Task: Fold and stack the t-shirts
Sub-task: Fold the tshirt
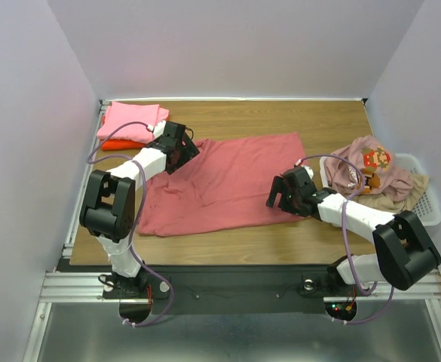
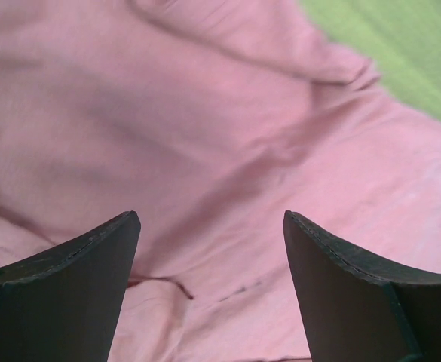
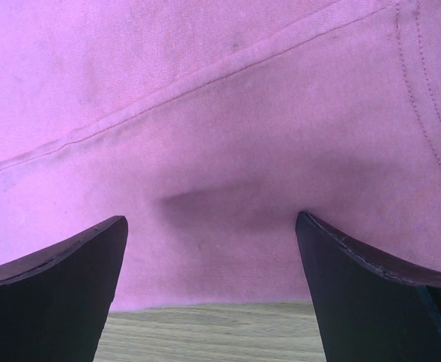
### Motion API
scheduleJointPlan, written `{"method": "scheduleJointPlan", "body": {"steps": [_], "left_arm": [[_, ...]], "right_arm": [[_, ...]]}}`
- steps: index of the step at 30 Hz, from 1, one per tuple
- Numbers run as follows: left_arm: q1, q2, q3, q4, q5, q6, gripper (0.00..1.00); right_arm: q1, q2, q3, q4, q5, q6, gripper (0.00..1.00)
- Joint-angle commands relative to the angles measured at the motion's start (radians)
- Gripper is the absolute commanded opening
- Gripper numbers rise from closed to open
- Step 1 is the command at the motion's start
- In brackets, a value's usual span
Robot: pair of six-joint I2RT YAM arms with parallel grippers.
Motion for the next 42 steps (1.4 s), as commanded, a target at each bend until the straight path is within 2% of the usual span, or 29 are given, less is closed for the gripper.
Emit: {"method": "scheduleJointPlan", "body": {"steps": [1, 5, 10, 16, 19, 23, 28, 32, 36, 42], "left_arm": [[-0.006, -0.075, 0.045, 0.013, -0.058, 0.052, 0.91], [-0.015, -0.189, -0.033, -0.022, -0.107, 0.039, 0.94], [-0.055, -0.368, -0.231, -0.030, -0.101, 0.006, 0.96], [-0.078, -0.494, -0.398, -0.033, -0.084, -0.053, 0.98], [-0.081, -0.506, -0.489, -0.004, -0.083, -0.093, 0.98], [-0.095, -0.453, -0.538, -0.004, -0.021, -0.115, 0.98], [-0.106, -0.420, -0.588, -0.048, -0.059, -0.153, 0.98], [-0.115, -0.460, -0.593, -0.114, -0.092, -0.179, 0.98], [-0.117, -0.512, -0.605, -0.156, -0.089, -0.189, 0.98], [-0.121, -0.577, -0.644, -0.219, -0.055, -0.216, 0.98]], "right_arm": [[0.003, 0.022, -0.002, -0.038, 0.044, -0.016, 1.00], [0.001, 0.019, -0.003, -0.038, 0.039, -0.015, 1.00], [0.001, 0.005, 0.009, -0.039, 0.039, -0.032, 1.00], [0.001, -0.038, 0.035, -0.044, 0.022, -0.053, 1.00], [0.001, -0.030, 0.041, -0.043, 0.037, -0.056, 1.00], [0.001, -0.004, 0.035, -0.041, 0.031, -0.052, 1.00], [0.001, -0.010, -0.012, -0.043, 0.038, -0.035, 1.00], [0.001, -0.036, -0.083, -0.046, -0.041, -0.003, 1.00], [0.009, -0.114, -0.152, -0.088, -0.074, 0.069, 1.00], [0.015, -0.268, -0.238, -0.243, -0.133, 0.164, 0.99]]}}
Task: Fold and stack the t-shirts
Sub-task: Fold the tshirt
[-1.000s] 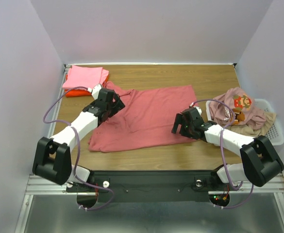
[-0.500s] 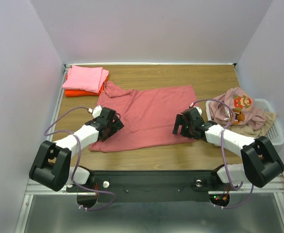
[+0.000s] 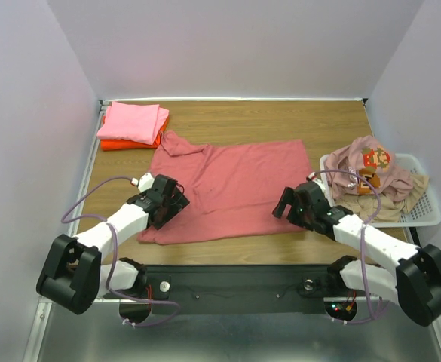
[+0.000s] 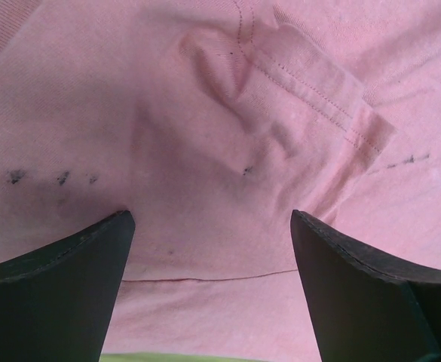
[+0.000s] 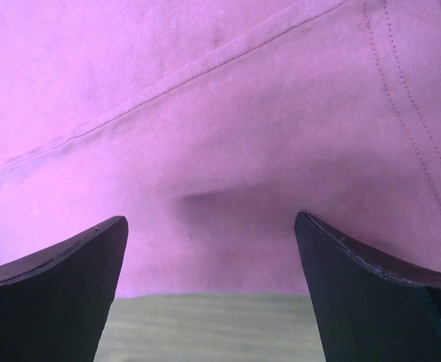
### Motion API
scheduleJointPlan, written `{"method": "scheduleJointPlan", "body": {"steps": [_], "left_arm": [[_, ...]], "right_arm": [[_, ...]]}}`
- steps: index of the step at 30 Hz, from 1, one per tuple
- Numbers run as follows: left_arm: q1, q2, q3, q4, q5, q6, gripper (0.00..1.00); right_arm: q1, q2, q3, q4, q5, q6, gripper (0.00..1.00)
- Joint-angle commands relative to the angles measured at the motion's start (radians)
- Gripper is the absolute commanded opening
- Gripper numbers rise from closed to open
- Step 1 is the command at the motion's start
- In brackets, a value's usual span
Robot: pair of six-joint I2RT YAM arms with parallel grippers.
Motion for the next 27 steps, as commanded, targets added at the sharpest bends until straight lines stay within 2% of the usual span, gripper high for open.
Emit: {"method": "scheduleJointPlan", "body": {"steps": [1, 8, 12, 19, 22, 24, 27], "left_arm": [[-0.009, -0.038, -0.054, -0.143, 0.021, -0.030, 0.98], [-0.028, -0.145, -0.088, -0.208, 0.052, -0.071, 0.98], [-0.036, -0.217, -0.061, -0.238, 0.050, -0.072, 0.98], [-0.036, -0.265, 0.183, -0.251, -0.049, 0.017, 0.98], [-0.023, -0.218, 0.269, -0.174, -0.088, 0.045, 0.99], [0.022, -0.144, 0.339, -0.108, -0.070, 0.097, 0.99], [0.085, 0.005, 0.429, -0.091, -0.050, 0.148, 0.98]], "right_arm": [[0.013, -0.069, -0.091, -0.239, -0.082, 0.101, 0.98], [0.022, -0.252, -0.120, -0.363, -0.150, 0.166, 0.98], [0.021, -0.315, -0.097, -0.372, -0.138, 0.118, 0.98], [0.019, -0.211, 0.134, -0.305, -0.081, 0.002, 1.00], [0.022, -0.163, 0.251, -0.270, -0.012, -0.069, 1.00], [0.022, -0.100, 0.337, -0.261, 0.051, -0.089, 1.00], [0.022, -0.014, 0.409, -0.260, 0.150, -0.078, 1.00]]}}
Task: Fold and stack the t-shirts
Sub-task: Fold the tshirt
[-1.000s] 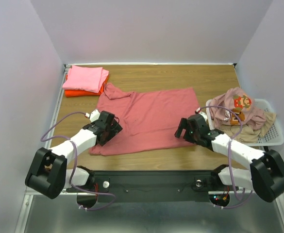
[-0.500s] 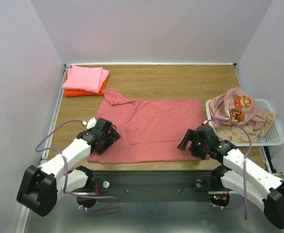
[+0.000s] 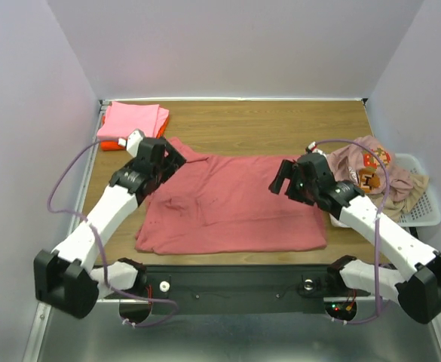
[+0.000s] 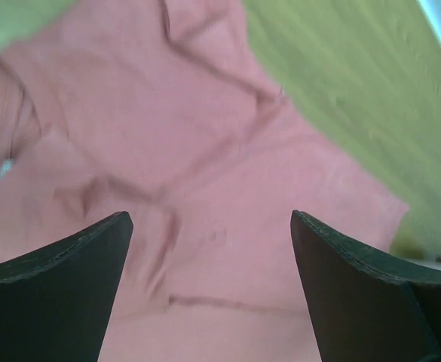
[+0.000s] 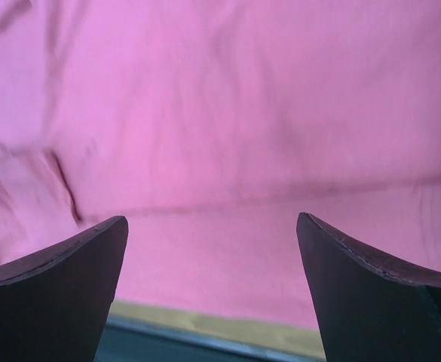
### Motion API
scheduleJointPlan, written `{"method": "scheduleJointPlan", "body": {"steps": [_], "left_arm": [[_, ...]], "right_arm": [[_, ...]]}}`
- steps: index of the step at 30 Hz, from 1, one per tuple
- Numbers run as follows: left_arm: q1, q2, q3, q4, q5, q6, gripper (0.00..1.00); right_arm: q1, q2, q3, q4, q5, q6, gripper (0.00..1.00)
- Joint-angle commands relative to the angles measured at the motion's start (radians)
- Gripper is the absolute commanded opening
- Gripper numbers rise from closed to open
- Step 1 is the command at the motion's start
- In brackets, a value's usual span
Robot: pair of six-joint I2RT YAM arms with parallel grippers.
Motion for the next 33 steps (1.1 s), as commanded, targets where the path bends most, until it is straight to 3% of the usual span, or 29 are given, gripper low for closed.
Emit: {"method": "scheduleJointPlan", "body": {"steps": [1, 7, 11, 17, 23, 33], "left_arm": [[0.092, 0.216, 0.154, 0.050, -0.016, 0.112, 0.98], [0.144, 0.511, 0.421, -0.016, -0.022, 0.175, 0.98], [0.209, 0.669, 0.497, -0.006, 0.016, 0.198, 0.98], [0.236, 0.801, 0.544, 0.059, 0.107, 0.224, 0.96], [0.250, 0.941, 0.655, 0.039, 0.090, 0.223, 0.91], [0.250, 0.996, 0.699, 0.051, 0.101, 0.208, 0.80]], "right_arm": [[0.009, 0.091, 0.123, 0.044, 0.178, -0.039, 1.00], [0.007, 0.238, 0.206, 0.062, 0.279, -0.046, 1.00], [0.006, 0.321, 0.261, 0.083, 0.313, -0.073, 1.00], [-0.011, 0.407, 0.294, 0.099, 0.321, -0.085, 1.00], [-0.031, 0.438, 0.295, 0.106, 0.295, -0.088, 1.00], [-0.045, 0.427, 0.271, 0.113, 0.307, -0.091, 1.00]]}}
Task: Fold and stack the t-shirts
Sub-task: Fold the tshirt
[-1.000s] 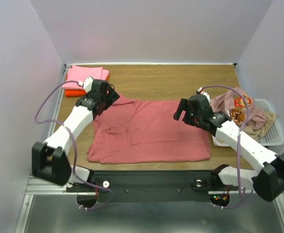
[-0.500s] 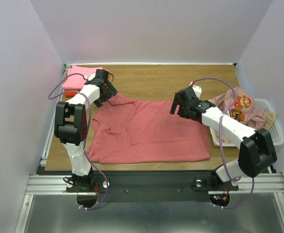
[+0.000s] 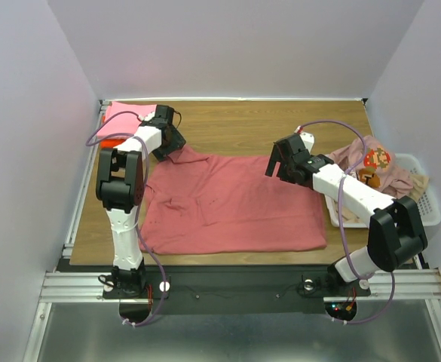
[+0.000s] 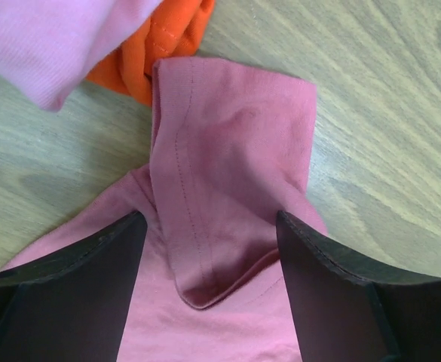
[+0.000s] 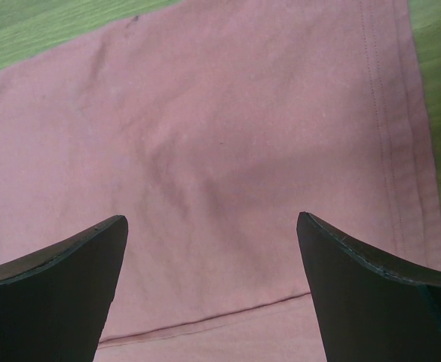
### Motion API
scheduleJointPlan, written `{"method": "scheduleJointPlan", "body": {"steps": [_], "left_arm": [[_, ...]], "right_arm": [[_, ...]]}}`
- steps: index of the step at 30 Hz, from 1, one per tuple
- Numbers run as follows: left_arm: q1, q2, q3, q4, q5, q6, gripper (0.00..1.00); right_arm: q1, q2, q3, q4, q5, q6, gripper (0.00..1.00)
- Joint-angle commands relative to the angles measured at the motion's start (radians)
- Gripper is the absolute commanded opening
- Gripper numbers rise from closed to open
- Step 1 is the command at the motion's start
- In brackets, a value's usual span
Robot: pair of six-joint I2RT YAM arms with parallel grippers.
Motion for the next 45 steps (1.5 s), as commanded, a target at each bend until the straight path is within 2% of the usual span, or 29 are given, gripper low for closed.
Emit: {"method": "scheduleJointPlan", "body": {"steps": [1, 10, 18, 20, 27, 32, 36, 38, 39, 45], "left_arm": [[0.004, -0.012, 0.047, 0.008, -0.004, 0.001, 0.78], [0.004, 0.031, 0.111, -0.027, 0.010, 0.003, 0.71], [0.004, 0.043, 0.115, -0.017, 0.010, -0.005, 0.70], [0.004, 0.059, 0.124, -0.020, 0.013, -0.005, 0.65], [0.003, 0.054, 0.122, -0.025, 0.008, -0.019, 0.63], [0.003, 0.050, 0.113, -0.011, 0.022, -0.022, 0.47], [0.001, 0.044, 0.113, -0.021, 0.019, -0.009, 0.41], [0.001, 0.031, 0.109, -0.031, 0.010, -0.014, 0.29], [0.001, 0.028, 0.109, -0.032, -0.004, -0.014, 0.27], [0.001, 0.028, 0.132, -0.046, -0.024, -0.013, 0.22]], "right_arm": [[-0.008, -0.012, 0.010, 0.045, 0.025, -0.011, 1.00], [-0.011, -0.004, 0.004, 0.045, 0.018, -0.013, 1.00], [-0.011, -0.001, 0.000, 0.050, 0.021, -0.013, 1.00], [-0.013, -0.001, -0.001, 0.050, 0.020, -0.013, 1.00], [-0.013, -0.001, -0.006, 0.051, 0.017, -0.011, 1.00], [-0.013, 0.005, -0.004, 0.051, 0.012, -0.011, 1.00], [-0.013, 0.005, -0.006, 0.053, 0.015, -0.011, 1.00], [-0.013, 0.005, -0.007, 0.051, 0.017, -0.011, 1.00], [-0.013, 0.005, -0.007, 0.051, 0.017, -0.011, 1.00], [-0.013, 0.001, -0.012, 0.053, 0.021, -0.011, 1.00]]}}
